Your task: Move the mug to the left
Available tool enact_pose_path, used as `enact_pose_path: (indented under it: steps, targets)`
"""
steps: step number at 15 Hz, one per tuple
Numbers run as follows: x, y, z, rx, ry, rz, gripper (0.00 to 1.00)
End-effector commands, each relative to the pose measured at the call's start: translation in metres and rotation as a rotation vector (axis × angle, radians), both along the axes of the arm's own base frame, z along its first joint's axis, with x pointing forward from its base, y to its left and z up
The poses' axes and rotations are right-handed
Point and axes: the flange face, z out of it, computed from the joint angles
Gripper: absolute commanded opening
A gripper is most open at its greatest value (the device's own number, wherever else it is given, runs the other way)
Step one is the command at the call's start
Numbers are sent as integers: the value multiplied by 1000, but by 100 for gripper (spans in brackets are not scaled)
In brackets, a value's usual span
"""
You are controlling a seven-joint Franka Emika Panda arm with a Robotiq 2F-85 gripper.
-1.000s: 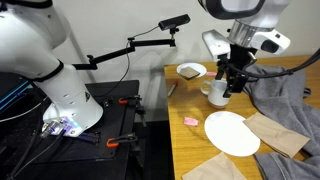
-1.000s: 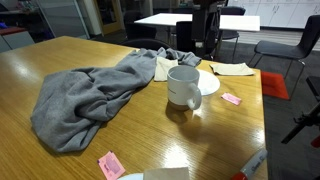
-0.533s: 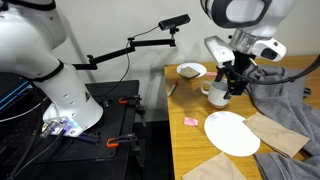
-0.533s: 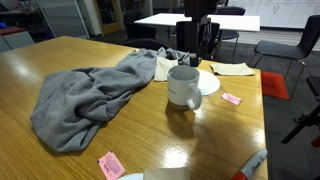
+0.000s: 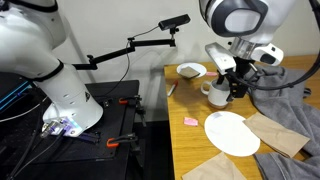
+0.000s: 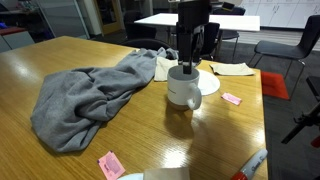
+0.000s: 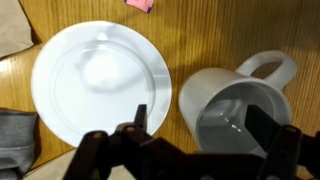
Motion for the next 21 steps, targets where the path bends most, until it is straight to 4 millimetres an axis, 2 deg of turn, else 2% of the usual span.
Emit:
enact_pose_path:
  steps: [1, 7, 8, 10, 18, 21]
  targets:
    - [7, 3, -8, -30, -76, 19, 100]
    - [11, 5, -27, -38, -104, 26, 100]
    - [10, 4, -28, -40, -107, 26, 75]
    - [11, 5, -31, -39, -111, 30, 66]
    - [12, 8, -36, -38, -98, 36, 3]
    - [13, 9, -36, -38, -92, 40, 0]
